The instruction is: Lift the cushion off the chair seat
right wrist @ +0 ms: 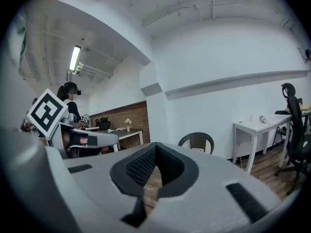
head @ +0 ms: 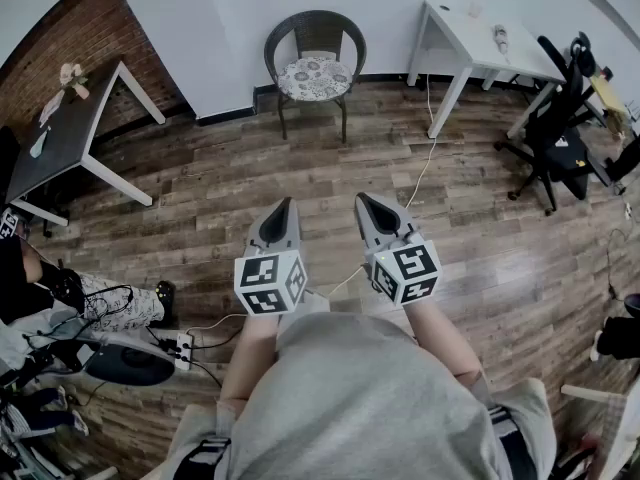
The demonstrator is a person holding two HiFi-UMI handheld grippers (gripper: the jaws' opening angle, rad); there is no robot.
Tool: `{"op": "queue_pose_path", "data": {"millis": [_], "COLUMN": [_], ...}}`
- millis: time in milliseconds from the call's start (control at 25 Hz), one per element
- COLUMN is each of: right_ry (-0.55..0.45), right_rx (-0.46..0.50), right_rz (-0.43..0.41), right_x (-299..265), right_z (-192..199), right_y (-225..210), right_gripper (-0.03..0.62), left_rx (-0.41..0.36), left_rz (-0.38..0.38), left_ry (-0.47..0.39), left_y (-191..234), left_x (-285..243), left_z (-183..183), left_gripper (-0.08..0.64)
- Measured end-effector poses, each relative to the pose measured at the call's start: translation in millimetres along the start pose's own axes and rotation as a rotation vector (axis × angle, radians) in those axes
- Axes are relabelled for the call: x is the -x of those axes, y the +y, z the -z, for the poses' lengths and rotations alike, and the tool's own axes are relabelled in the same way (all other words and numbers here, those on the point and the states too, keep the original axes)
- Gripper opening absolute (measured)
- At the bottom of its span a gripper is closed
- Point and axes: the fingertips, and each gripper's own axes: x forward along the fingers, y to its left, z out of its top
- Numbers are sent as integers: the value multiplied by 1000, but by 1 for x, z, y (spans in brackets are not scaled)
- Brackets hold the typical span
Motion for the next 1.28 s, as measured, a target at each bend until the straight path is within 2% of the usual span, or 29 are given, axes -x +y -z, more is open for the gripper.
{"op": "queue_pose_path", "data": {"millis": [440,760,1120,1280], "right_ry": [-19,1,0,0], "right_rx": [-17,-28,-40,-39], "right_rz": [0,7,10,7], "right_x": [19,31,36,25], "right_z": [-2,8,15,16], "right_y": [5,-1,-15,-20], "right_gripper": [0,0,0,0], "left_rx": [-44,-16,-18,-19], "left_rz": [19,26,34,51], "left_ry": [-19,-14,-6,-9], "left_y": [-15,-21,-34,-32], "left_x": [16,18,10,-3], "left_z": [-2,8,18,16], "left_gripper": [8,11,14,58]}}
